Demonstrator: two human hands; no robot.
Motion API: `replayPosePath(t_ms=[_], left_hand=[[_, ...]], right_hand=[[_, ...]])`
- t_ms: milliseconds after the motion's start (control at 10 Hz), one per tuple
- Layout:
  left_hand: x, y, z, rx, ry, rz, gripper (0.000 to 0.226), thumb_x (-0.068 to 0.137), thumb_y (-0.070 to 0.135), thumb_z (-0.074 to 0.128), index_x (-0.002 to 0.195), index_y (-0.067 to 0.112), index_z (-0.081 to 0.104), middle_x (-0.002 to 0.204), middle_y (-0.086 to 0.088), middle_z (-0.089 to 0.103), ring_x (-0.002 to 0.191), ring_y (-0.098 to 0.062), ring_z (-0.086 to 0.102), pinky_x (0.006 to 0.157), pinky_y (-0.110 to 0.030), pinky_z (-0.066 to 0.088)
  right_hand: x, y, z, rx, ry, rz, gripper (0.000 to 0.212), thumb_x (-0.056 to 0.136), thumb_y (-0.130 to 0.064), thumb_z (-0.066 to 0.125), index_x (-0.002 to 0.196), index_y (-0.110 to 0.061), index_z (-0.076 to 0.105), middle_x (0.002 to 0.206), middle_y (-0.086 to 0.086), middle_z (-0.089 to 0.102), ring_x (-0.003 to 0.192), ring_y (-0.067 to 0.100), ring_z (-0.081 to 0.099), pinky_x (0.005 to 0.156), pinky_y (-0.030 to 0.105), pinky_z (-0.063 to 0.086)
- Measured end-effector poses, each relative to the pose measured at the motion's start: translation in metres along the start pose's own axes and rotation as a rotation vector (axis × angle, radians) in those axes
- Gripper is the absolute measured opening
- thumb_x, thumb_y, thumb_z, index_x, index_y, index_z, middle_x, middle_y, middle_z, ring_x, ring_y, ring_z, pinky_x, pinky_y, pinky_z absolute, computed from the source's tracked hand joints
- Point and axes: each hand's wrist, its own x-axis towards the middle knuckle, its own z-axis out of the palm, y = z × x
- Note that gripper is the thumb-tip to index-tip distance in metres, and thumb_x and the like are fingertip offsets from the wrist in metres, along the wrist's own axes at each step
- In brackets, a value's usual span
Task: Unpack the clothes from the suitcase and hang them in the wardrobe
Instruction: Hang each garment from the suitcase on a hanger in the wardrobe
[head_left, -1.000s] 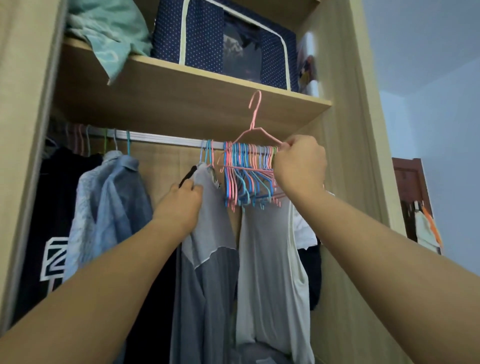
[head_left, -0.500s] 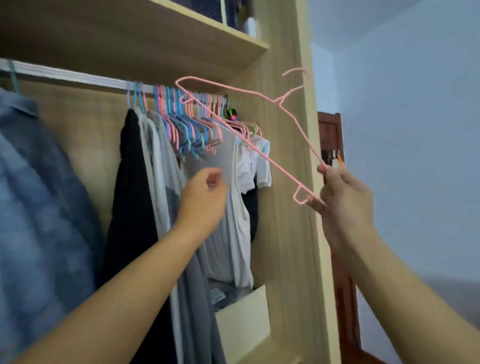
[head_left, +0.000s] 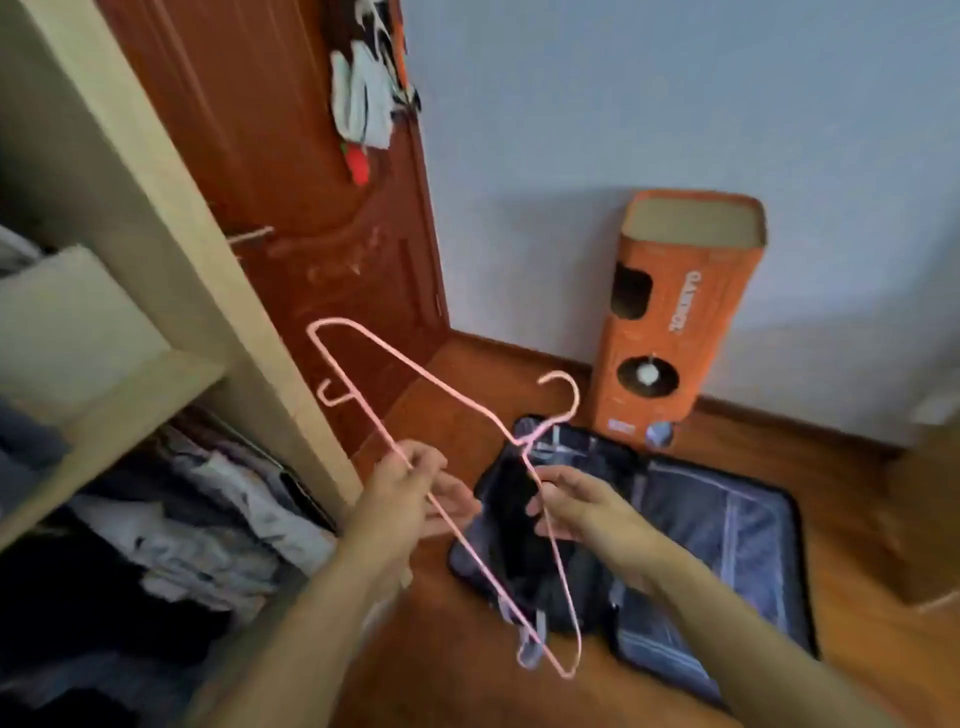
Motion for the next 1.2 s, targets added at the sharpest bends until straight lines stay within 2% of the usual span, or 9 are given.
replayPosePath(t_ms=[200, 300, 400, 600, 800, 900, 1000, 1100, 1200], left_hand=[[0.045, -0.110, 0.143, 0.016, -0.226, -0.410, 0.013, 0.109, 0.018, 0.043, 0.102, 0.009, 0.049, 0.075, -0.012, 0.070, 0.076, -0.031, 0.074, 0.085, -0.048, 0.058], [0.078, -0.151, 0.170, 0.262, -0.355, -0.555, 0.010, 0.107, 0.025, 0.051, 0.106, 0.016, 0.055, 0.084, -0.003, 0.069, 0.073, -0.018, 0.070, 0.068, -0.031, 0.055], [0.114, -0.199, 0.166, 0.550, -0.432, -0.650, 0.011, 0.103, 0.017, 0.052, 0.094, 0.014, 0.058, 0.082, -0.003, 0.057, 0.061, -0.008, 0.060, 0.061, -0.028, 0.044], [0.189, -0.283, 0.151, 0.552, -0.260, -0.923, 0.024, 0.107, 0.028, 0.047, 0.096, 0.014, 0.063, 0.079, -0.005, 0.063, 0.062, -0.017, 0.057, 0.058, -0.023, 0.043], [0.319, -0.433, 0.152, 0.618, -0.178, -0.976, 0.023, 0.102, 0.016, 0.055, 0.080, 0.021, 0.054, 0.080, -0.003, 0.059, 0.071, -0.016, 0.057, 0.063, -0.024, 0.047], [0.379, -0.544, 0.140, 0.604, -0.052, -1.043, 0.028, 0.097, 0.018, 0.066, 0.075, 0.021, 0.050, 0.077, 0.002, 0.054, 0.064, -0.009, 0.052, 0.056, -0.022, 0.047], [0.408, -0.634, 0.127, 0.480, 0.158, -1.088, 0.026, 0.105, 0.011, 0.050, 0.079, 0.014, 0.048, 0.081, -0.002, 0.052, 0.066, -0.013, 0.049, 0.049, -0.017, 0.045], [0.417, -0.677, 0.118, 0.363, 0.209, -1.093, 0.011, 0.104, 0.015, 0.052, 0.094, 0.010, 0.053, 0.080, -0.006, 0.065, 0.070, -0.016, 0.051, 0.069, -0.023, 0.044], [0.410, -0.683, 0.104, 0.273, 0.142, -1.125, 0.021, 0.102, 0.020, 0.057, 0.084, 0.009, 0.061, 0.060, -0.003, 0.067, 0.070, -0.020, 0.066, 0.064, -0.025, 0.048]], right_hand=[[-0.007, 0.052, -0.140, 0.222, 0.344, 0.261, 0.035, 0.107, -0.027, 0.043, 0.092, -0.007, 0.068, 0.060, 0.005, 0.050, 0.051, 0.013, 0.040, 0.054, 0.026, 0.033], [-0.010, 0.085, -0.194, 0.144, 0.498, 0.364, 0.031, 0.104, -0.019, 0.050, 0.082, -0.006, 0.067, 0.060, 0.002, 0.054, 0.056, 0.011, 0.046, 0.055, 0.023, 0.038], [-0.013, 0.122, -0.240, 0.117, 0.754, 0.479, 0.023, 0.097, -0.014, 0.058, 0.077, -0.010, 0.067, 0.070, 0.005, 0.062, 0.063, 0.015, 0.053, 0.058, 0.022, 0.044], [0.013, 0.187, -0.293, 0.068, 1.029, 0.600, 0.014, 0.095, -0.015, 0.059, 0.082, -0.016, 0.064, 0.079, 0.004, 0.061, 0.066, 0.014, 0.056, 0.064, 0.027, 0.045], [0.149, 0.356, -0.321, -0.044, 0.980, 0.612, 0.021, 0.090, -0.019, 0.063, 0.070, -0.015, 0.069, 0.070, 0.005, 0.064, 0.059, 0.016, 0.052, 0.057, 0.028, 0.036], [0.212, 0.447, -0.319, -0.087, 0.957, 0.580, 0.028, 0.089, -0.027, 0.060, 0.066, -0.013, 0.067, 0.067, 0.005, 0.062, 0.060, 0.017, 0.051, 0.056, 0.031, 0.035], [0.256, 0.514, -0.311, -0.100, 0.894, 0.557, 0.029, 0.092, -0.023, 0.058, 0.066, -0.012, 0.064, 0.065, 0.007, 0.058, 0.062, 0.018, 0.048, 0.060, 0.034, 0.036], [0.266, 0.561, -0.308, -0.090, 0.898, 0.588, 0.029, 0.093, -0.020, 0.059, 0.066, -0.013, 0.068, 0.064, 0.003, 0.059, 0.062, 0.017, 0.050, 0.061, 0.033, 0.039], [0.249, 0.586, -0.305, -0.098, 0.899, 0.618, 0.031, 0.089, -0.024, 0.059, 0.061, -0.018, 0.070, 0.062, 0.004, 0.057, 0.065, 0.024, 0.049, 0.065, 0.041, 0.039]])
